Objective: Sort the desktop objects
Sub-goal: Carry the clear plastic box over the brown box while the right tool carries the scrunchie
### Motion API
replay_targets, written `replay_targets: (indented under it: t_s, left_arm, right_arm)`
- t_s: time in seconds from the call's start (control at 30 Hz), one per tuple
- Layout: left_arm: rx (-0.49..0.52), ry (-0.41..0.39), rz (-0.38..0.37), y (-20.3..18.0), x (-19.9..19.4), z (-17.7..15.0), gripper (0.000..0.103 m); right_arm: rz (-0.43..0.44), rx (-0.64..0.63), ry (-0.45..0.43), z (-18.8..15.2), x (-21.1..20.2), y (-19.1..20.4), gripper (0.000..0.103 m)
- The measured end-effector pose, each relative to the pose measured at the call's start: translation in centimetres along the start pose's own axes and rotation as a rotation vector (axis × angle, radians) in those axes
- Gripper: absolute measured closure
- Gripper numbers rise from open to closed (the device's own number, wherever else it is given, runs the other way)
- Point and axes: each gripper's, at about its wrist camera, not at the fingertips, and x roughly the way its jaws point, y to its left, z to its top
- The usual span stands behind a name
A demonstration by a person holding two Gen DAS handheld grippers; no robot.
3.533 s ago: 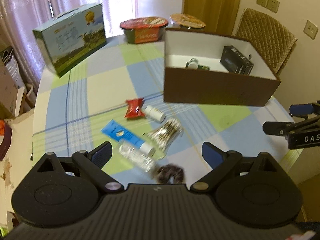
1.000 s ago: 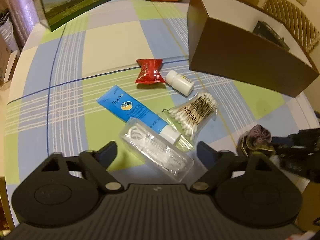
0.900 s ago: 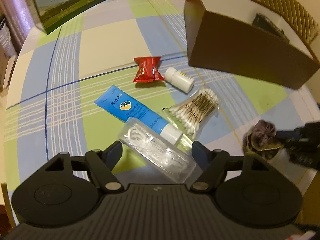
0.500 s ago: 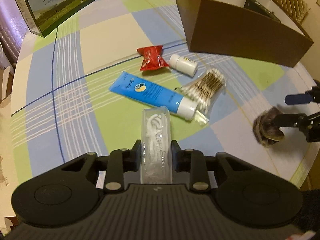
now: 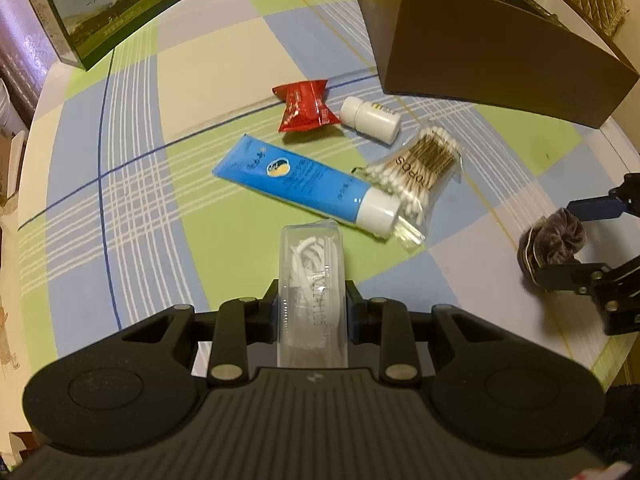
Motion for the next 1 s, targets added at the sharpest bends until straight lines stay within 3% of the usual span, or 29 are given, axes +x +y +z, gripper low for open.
replay_targets:
  t_s: [0.13,0.23,0.63,1.0]
  left_arm:
    - [-0.008,0.012,0.004,-0.1,-0.4,-0.8,0.078]
    - [-0.007,0.018,0.005,-0.5,-0.7,-1.5,0.078]
    - [-0.006,0.006,-0.015,-3.0,-2.4,-2.8,0.078]
    - [0.06,-0.095,-0.063,-6.9,-5.4,0.4,0.078]
  right_arm:
    - [-0.012,-0.081,-0.006,-0.6,0.3,0.9,0.071]
    - [-0.001,-0.078,0.0,-0.8,0.0,0.8,0.082]
    - [0.018,0.044,-0.021,-1.6,-3.9,-2.6,0.084]
    - [0.009,0.096,-0.071,-1.1,-7.7,-6.4,0.084]
